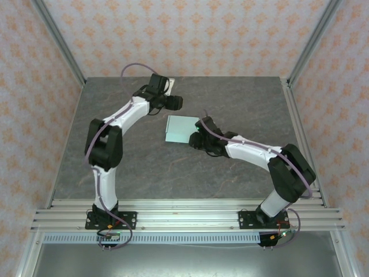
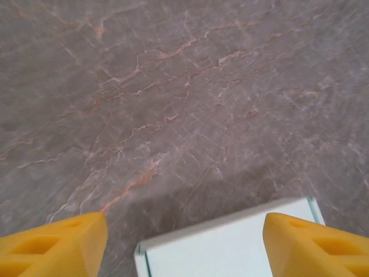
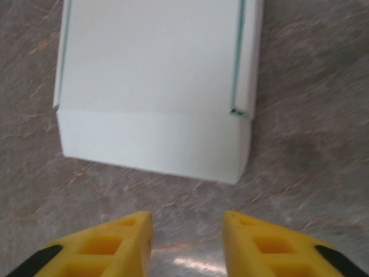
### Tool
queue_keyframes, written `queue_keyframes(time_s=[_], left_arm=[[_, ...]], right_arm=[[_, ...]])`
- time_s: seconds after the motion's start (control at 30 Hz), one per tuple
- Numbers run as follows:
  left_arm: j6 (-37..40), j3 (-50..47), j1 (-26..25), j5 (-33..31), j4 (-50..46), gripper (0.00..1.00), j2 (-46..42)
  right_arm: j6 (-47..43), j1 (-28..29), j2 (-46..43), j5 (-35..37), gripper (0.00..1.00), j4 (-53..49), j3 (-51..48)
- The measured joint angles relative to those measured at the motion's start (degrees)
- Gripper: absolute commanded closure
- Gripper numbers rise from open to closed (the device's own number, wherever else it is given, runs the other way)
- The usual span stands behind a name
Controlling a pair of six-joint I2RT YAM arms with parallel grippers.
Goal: Fold the paper box
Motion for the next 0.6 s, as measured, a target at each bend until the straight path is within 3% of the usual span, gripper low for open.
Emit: queue_keyframes(time_s=[0.27,0.6], left_arm=[[-0.4,15.9,-0.1,3.3,-8.5,0.46,15.9],[0.9,27.1,-0.6,5.0,-16.9,0.55,22.6]], right_arm=[[2.5,2.8,4.2,0.4,0.75,-0.2,3.3],[2.6,4.1,9.6,0.2,0.78,-2.4,8.3]])
